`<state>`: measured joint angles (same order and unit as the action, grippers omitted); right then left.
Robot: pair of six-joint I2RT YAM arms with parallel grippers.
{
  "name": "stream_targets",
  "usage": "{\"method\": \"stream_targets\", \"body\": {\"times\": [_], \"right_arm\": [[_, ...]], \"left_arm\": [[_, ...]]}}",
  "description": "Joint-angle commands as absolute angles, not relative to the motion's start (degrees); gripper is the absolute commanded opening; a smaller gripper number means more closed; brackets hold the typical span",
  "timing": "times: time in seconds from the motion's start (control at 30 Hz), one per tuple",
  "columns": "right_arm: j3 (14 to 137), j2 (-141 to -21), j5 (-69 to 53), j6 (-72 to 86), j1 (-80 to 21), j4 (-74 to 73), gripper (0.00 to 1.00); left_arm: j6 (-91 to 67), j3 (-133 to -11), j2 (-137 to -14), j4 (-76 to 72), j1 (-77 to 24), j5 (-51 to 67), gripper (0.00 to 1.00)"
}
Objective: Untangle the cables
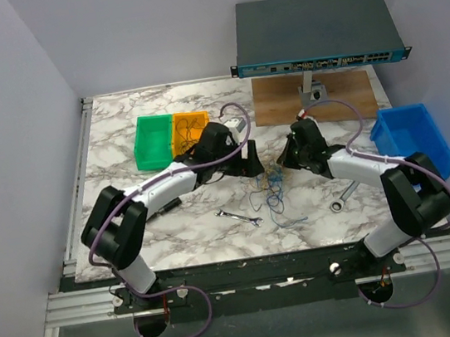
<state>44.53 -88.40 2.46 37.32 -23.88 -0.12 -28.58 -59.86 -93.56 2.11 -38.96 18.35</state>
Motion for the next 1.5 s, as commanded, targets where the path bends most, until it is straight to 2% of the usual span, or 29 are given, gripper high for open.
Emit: {"method": "stream_targets", "body": {"times": [0.0, 0.27, 0.37, 0.47, 0.53, 0.57, 0.73, 1.03, 1.47], "right_arm": [[45.47, -83.62, 4.93, 35.86, -23.55, -1.82, 0.01], [40.55, -75.16, 1.51, 39.63, -23.55, -2.53, 0.0], [39.79, -72.47, 2.9, 40.39, -23.55, -2.8, 0.01], [41.92, -69.92, 7.32, 40.3, -23.54, -6.58, 0.01], [44.29, -68.15, 11.51, 40.04, -23.51, -10.09, 0.01], [45.55, -67.07, 13.86, 39.96, -23.54, -11.87, 0.01], [53.78, -62.33, 29.86, 38.11, -23.44, -21.75, 0.01], [66.83, -57.4, 45.64, 33.62, -23.19, -29.33, 0.01], [85.4, -55.38, 54.52, 24.1, -23.1, -30.67, 0.01]], "left_arm": [[-26.14, -66.19, -99.58, 7.24, -41.02, 14.24, 0.83], [-25.43, -76.41, -110.73, 13.16, -43.23, 13.76, 0.74], [-27.22, -78.22, -114.34, 12.97, -43.33, 17.16, 0.65], [-29.18, -79.03, -117.15, 11.71, -43.38, 19.81, 0.33], [-29.45, -79.45, -117.63, 11.69, -43.24, 19.83, 0.06], [-29.44, -79.33, -117.28, 11.97, -43.24, 18.96, 0.0], [-28.83, -74.8, -111.58, 11.39, -40.83, 15.65, 0.0], [-29.74, -64.42, -102.37, 7.73, -30.96, 18.8, 0.0], [-31.11, -60.98, -102.0, 4.55, -28.2, 19.14, 0.0]]}}
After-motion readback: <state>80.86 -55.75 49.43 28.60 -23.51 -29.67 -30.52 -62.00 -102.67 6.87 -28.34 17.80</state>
